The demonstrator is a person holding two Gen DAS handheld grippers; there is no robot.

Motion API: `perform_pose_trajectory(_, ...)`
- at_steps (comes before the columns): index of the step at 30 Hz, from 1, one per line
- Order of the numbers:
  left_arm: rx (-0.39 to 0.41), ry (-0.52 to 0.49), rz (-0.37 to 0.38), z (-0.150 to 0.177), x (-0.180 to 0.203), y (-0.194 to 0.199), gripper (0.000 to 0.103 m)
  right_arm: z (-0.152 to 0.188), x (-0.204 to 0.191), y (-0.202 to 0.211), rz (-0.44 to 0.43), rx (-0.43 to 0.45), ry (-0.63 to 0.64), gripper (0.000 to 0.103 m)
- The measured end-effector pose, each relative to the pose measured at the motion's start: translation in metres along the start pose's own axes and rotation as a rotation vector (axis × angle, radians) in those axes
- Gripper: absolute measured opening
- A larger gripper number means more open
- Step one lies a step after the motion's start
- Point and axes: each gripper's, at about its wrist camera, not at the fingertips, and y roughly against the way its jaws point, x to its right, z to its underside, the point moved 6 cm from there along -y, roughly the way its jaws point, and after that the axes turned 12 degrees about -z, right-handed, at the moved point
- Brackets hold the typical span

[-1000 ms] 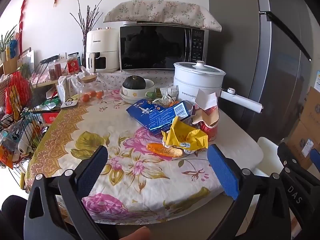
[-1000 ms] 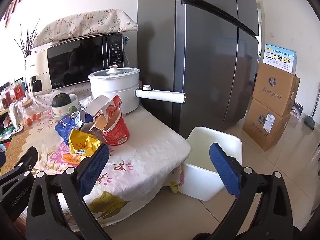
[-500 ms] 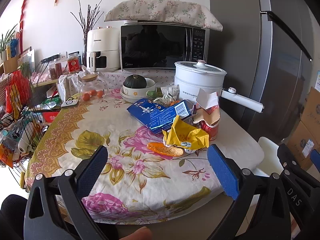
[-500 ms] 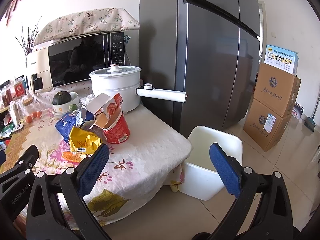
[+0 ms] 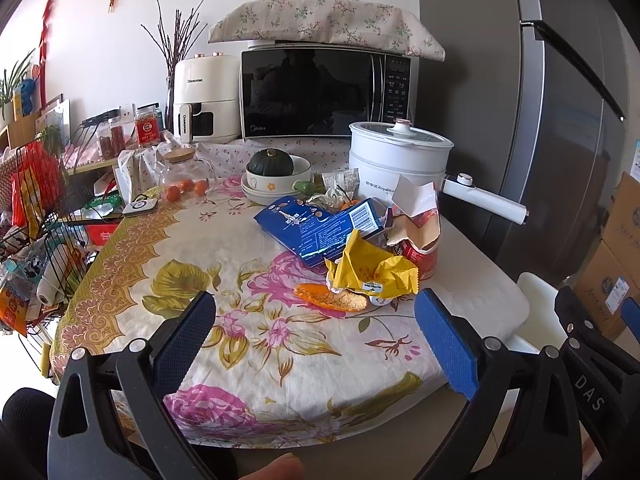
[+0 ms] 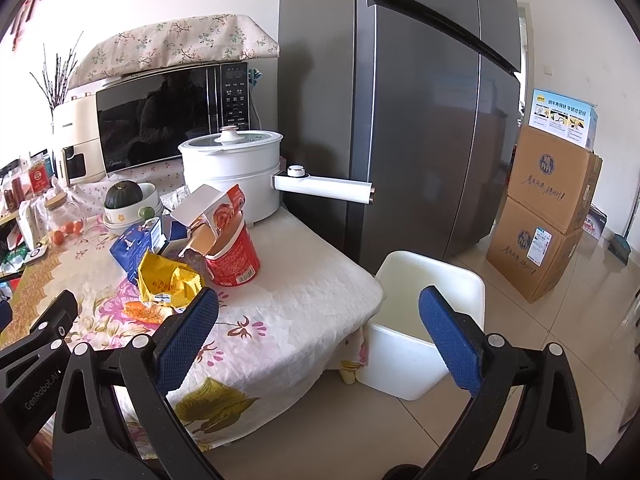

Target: Collect trash

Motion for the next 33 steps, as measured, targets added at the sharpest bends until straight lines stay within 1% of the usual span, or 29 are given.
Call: perform_pose_trajectory(33,-0.007,-0.003,-0.004,0.0047,-0.0043,-0.0008,0.097,0.0035,0.0014,-0.0019,0.000,-0.012,0.000,0.096)
